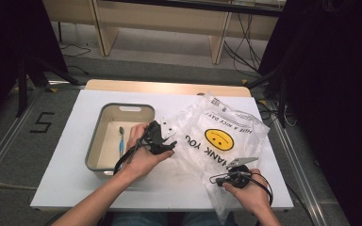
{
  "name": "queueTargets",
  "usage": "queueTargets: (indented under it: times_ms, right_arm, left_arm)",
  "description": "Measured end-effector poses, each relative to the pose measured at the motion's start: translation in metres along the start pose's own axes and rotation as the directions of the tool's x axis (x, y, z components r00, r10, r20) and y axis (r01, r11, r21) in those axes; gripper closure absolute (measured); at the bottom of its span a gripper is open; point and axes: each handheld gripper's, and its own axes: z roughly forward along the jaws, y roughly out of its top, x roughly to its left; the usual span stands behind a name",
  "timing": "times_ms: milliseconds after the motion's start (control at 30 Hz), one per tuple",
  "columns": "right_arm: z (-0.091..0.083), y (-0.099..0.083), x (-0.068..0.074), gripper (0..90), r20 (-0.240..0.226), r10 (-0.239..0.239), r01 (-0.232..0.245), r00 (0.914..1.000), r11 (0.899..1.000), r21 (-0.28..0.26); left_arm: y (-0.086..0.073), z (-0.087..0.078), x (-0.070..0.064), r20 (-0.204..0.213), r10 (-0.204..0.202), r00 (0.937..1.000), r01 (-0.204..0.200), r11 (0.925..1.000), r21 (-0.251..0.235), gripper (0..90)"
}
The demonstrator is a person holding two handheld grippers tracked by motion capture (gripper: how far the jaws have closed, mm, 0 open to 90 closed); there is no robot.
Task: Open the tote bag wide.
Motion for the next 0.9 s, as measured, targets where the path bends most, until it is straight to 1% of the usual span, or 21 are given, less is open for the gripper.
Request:
queueTargets:
  times_ms: [33,67,100,133,167,200,233,267,367,400,467,533,567,700,733,800,833,867,900]
  right_arm:
    - [0.0,0.0,0.0,90.0,0.0,0.0,0.0,1.0,1.0,0.0]
    - [-0.002,0.001,0.002,82.0,0.002,-0.031,0.031,0.9995,0.999,-0.007]
    - [-0.003,0.002,0.003,77.4,0.007,-0.039,0.039,0.9992,0.999,-0.021]
    - [-0.005,0.004,0.003,73.3,0.01,-0.053,0.054,0.9985,0.998,-0.043]
    - [-0.005,0.004,0.003,73.3,0.01,-0.053,0.054,0.9985,0.998,-0.043]
    - [-0.009,0.007,0.003,65.7,0.032,-0.087,0.09,0.9957,0.991,-0.098]
    - [-0.01,0.008,0.003,63.7,0.033,-0.093,0.096,0.9952,0.988,-0.119]
    - [-0.011,0.009,0.003,61.4,0.037,-0.101,0.106,0.9941,0.985,-0.138]
    - [-0.01,0.012,0.003,56.8,0.062,-0.134,0.142,0.989,0.976,-0.164]
    - [-0.009,0.012,0.003,56.2,0.066,-0.143,0.153,0.9875,0.973,-0.173]
    - [-0.008,0.013,0.001,55.0,0.067,-0.142,0.152,0.9877,0.967,-0.203]
    - [-0.008,0.014,-0.001,53.5,0.066,-0.133,0.145,0.9889,0.964,-0.223]
    - [-0.008,0.014,-0.002,52.2,0.07,-0.126,0.139,0.9895,0.963,-0.23]
    - [-0.008,0.015,-0.005,48.6,0.086,-0.11,0.128,0.9902,0.963,-0.236]
    - [-0.007,0.015,-0.006,48.6,0.087,-0.11,0.128,0.9901,0.963,-0.239]
    - [-0.005,0.017,-0.006,48.0,0.085,-0.108,0.126,0.9905,0.962,-0.243]
    - [-0.005,0.017,-0.006,48.0,0.085,-0.108,0.126,0.9905,0.962,-0.243]
    - [-0.004,0.018,-0.006,47.6,0.088,-0.113,0.131,0.9898,0.959,-0.25]
    - [-0.004,0.018,-0.006,47.6,0.089,-0.112,0.131,0.9897,0.958,-0.254]
  left_arm:
    - [0.0,0.0,0.0,0.0,0.0,1.0,0.0,1.0,0.0,39.5]
    - [-0.003,0.001,-0.009,0.059,0.009,0.9982,-0.009,1.0,0.003,39.5]
    - [-0.003,0.001,-0.009,0.059,0.009,0.9982,-0.009,1.0,0.003,39.5]
    - [-0.008,0.002,-0.017,0.108,0.031,0.9937,-0.031,0.9995,0.0,39.3]
    - [-0.008,0.002,-0.017,0.108,0.031,0.9937,-0.031,0.9995,0.0,39.2]
    - [-0.013,0.005,-0.021,0.152,0.041,0.9875,-0.043,0.9991,0.006,39.0]
    - [-0.013,0.005,-0.021,0.152,0.041,0.9875,-0.043,0.9991,0.006,38.8]
    - [-0.016,0.007,-0.022,0.172,0.031,0.9847,-0.033,0.9994,0.009,38.4]
    - [-0.02,0.007,-0.023,0.181,0.031,0.9831,-0.034,0.9993,0.018,37.8]
    - [-0.023,0.006,-0.024,0.205,0.021,0.9786,-0.026,0.9995,0.02,37.4]
    - [-0.027,0.006,-0.024,0.221,0.014,0.9753,-0.02,0.9995,0.024,36.7]
    - [-0.03,0.006,-0.025,0.225,0.009,0.9743,-0.014,0.9997,0.02,36.7]
    - [-0.032,0.006,-0.026,0.23,0.009,0.9732,-0.013,0.9998,0.017,36.6]
    - [-0.038,0.004,-0.027,0.226,0.013,0.974,-0.017,0.9997,0.017,35.7]
    - [-0.039,0.004,-0.028,0.233,0.007,0.9725,-0.01,0.9999,0.013,35.5]
    - [-0.044,0.003,-0.033,0.258,-0.006,0.9662,0.001,0.9998,0.019,33.8]
    - [-0.044,0.003,-0.033,0.258,-0.006,0.9662,0.001,0.9998,0.019,33.0]
    - [-0.046,0.003,-0.035,0.265,0.003,0.9642,-0.007,0.9998,0.017,32.3]
    - [-0.046,0.003,-0.035,0.265,0.003,0.9642,-0.007,0.9998,0.017,32.0]
